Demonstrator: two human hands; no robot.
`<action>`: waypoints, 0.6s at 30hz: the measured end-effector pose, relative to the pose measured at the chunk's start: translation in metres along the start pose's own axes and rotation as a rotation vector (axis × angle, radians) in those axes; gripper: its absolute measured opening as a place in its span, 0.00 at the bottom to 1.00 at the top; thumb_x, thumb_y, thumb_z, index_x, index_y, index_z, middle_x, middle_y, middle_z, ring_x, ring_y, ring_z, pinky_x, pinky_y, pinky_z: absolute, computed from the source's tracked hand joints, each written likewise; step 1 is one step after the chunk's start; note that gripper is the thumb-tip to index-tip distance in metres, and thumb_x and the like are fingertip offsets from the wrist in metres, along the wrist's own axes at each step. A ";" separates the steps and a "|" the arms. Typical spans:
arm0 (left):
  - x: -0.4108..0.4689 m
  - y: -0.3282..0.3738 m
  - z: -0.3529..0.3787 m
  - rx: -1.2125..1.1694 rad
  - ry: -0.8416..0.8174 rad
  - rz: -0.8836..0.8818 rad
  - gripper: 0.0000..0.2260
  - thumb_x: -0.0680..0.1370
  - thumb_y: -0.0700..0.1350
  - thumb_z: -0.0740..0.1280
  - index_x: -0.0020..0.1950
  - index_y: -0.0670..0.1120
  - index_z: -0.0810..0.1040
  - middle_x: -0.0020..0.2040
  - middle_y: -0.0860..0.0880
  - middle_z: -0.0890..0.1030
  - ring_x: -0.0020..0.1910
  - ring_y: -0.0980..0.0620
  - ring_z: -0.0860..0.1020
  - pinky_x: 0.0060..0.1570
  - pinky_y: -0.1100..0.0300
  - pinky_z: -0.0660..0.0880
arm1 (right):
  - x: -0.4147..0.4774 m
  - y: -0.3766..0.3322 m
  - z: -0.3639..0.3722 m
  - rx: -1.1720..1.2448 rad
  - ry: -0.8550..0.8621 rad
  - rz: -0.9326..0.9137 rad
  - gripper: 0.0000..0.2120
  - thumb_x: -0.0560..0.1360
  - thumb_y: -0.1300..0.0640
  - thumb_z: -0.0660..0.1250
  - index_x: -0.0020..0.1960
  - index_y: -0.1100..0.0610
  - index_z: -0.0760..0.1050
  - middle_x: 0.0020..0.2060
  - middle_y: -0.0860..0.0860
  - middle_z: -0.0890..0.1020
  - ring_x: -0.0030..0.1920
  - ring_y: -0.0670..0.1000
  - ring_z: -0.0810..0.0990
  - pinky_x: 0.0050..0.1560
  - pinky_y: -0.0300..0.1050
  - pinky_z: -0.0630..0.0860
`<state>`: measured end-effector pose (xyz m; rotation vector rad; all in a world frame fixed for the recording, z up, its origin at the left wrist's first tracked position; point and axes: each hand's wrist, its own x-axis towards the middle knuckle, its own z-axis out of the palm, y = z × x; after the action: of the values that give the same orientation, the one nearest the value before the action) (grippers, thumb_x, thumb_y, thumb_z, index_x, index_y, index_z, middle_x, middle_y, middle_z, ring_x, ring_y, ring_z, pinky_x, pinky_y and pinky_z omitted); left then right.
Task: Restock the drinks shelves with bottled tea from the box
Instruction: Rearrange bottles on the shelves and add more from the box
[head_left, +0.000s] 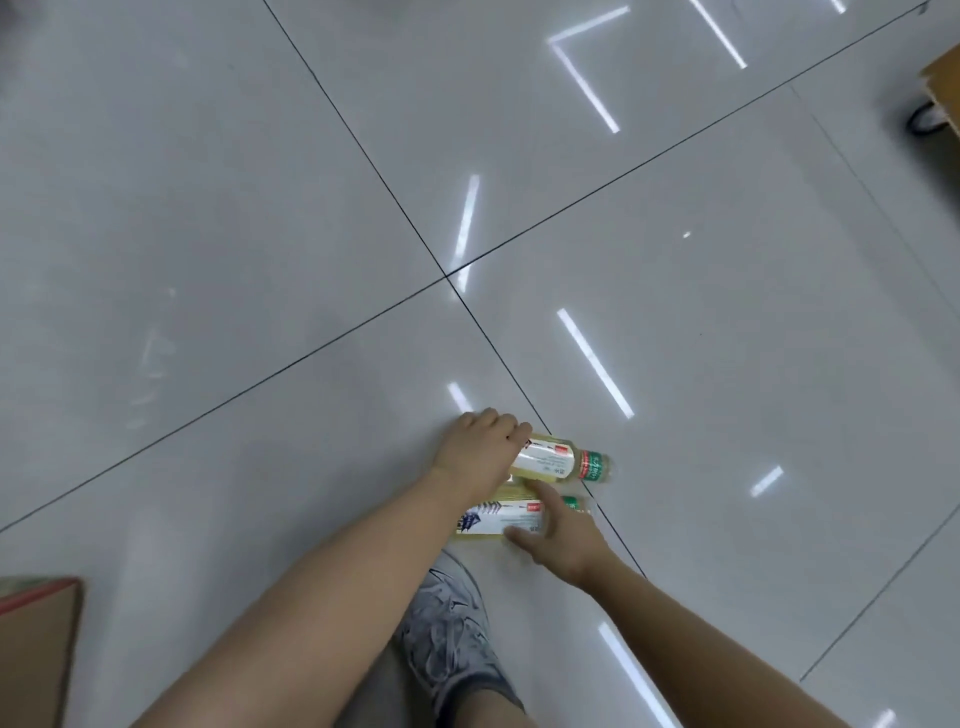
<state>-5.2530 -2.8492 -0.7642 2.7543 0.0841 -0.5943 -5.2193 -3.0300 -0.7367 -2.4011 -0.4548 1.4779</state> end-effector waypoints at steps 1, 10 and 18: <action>-0.002 -0.002 0.002 0.014 0.019 -0.028 0.26 0.77 0.48 0.68 0.73 0.48 0.64 0.67 0.48 0.72 0.64 0.45 0.70 0.62 0.51 0.67 | 0.002 -0.004 0.002 0.049 0.031 0.022 0.30 0.76 0.44 0.68 0.74 0.43 0.61 0.59 0.49 0.80 0.55 0.54 0.81 0.57 0.49 0.78; -0.066 -0.092 -0.002 -0.027 0.083 -0.511 0.27 0.75 0.53 0.67 0.71 0.47 0.64 0.62 0.44 0.72 0.59 0.43 0.71 0.56 0.50 0.69 | 0.049 -0.091 0.024 0.182 0.281 0.132 0.30 0.76 0.41 0.66 0.74 0.44 0.60 0.60 0.59 0.67 0.51 0.61 0.76 0.60 0.51 0.74; -0.113 -0.135 0.031 -0.482 0.143 -1.001 0.36 0.68 0.52 0.71 0.71 0.44 0.59 0.64 0.41 0.68 0.61 0.40 0.68 0.58 0.48 0.72 | 0.050 -0.111 0.071 0.295 0.364 0.393 0.40 0.69 0.46 0.76 0.69 0.61 0.57 0.59 0.62 0.75 0.56 0.64 0.78 0.58 0.60 0.77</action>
<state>-5.3843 -2.7306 -0.7844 2.1186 1.4696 -0.4898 -5.2742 -2.9027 -0.7636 -2.5217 0.3112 1.0984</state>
